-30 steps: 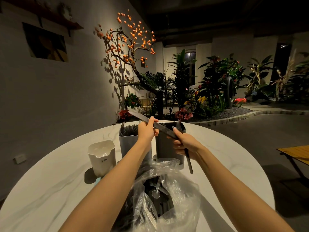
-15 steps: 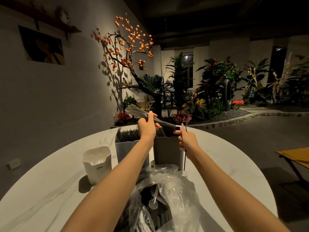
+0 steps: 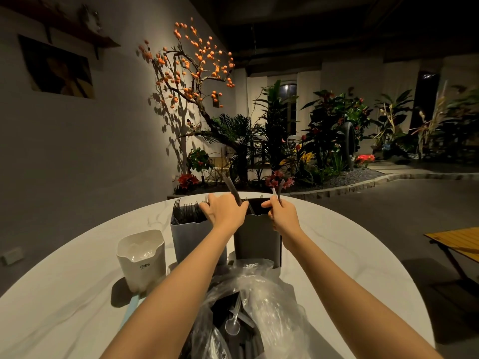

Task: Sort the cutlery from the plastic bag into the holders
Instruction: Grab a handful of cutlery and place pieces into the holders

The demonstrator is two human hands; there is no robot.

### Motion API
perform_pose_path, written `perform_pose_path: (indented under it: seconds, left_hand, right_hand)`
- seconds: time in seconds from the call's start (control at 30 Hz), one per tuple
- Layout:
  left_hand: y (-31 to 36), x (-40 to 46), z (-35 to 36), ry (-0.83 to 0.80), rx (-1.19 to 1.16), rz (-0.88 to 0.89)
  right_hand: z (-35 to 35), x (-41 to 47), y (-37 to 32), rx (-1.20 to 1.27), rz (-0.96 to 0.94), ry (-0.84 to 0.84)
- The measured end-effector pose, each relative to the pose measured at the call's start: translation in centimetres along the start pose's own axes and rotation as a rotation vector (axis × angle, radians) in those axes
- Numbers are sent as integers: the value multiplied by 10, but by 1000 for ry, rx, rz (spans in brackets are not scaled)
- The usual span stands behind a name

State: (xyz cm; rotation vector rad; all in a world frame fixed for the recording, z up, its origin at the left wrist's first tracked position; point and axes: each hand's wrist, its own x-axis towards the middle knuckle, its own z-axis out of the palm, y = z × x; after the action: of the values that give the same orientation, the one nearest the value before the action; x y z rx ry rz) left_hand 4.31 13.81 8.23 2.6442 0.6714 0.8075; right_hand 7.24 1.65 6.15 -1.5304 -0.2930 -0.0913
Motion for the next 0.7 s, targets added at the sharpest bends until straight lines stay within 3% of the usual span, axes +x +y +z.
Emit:
perform_pose_path:
  seconds: [0.07, 0.23, 0.3, 0.43, 0.57, 0.7]
  left_hand:
    - [0, -2, 3, 60, -29, -10]
    - [-3, 4, 4, 212, -377, 75]
    - [-5, 6, 4, 170, -317, 134]
    - [-11, 3, 6, -69, -19, 220]
    - [-8, -3, 1, -41, 21, 279]
    - [-4, -7, -6, 150, -349, 286]
  right_hand:
    - [1, 0, 1, -3, 1, -3]
    - [0, 1, 0, -19, -7, -3]
    - [0, 0, 0, -23, -7, -7]
    - [1, 0, 0, -38, -18, -21]
    - [3, 0, 0, -88, -41, -53]
    - [8, -5, -3, -184, -97, -113]
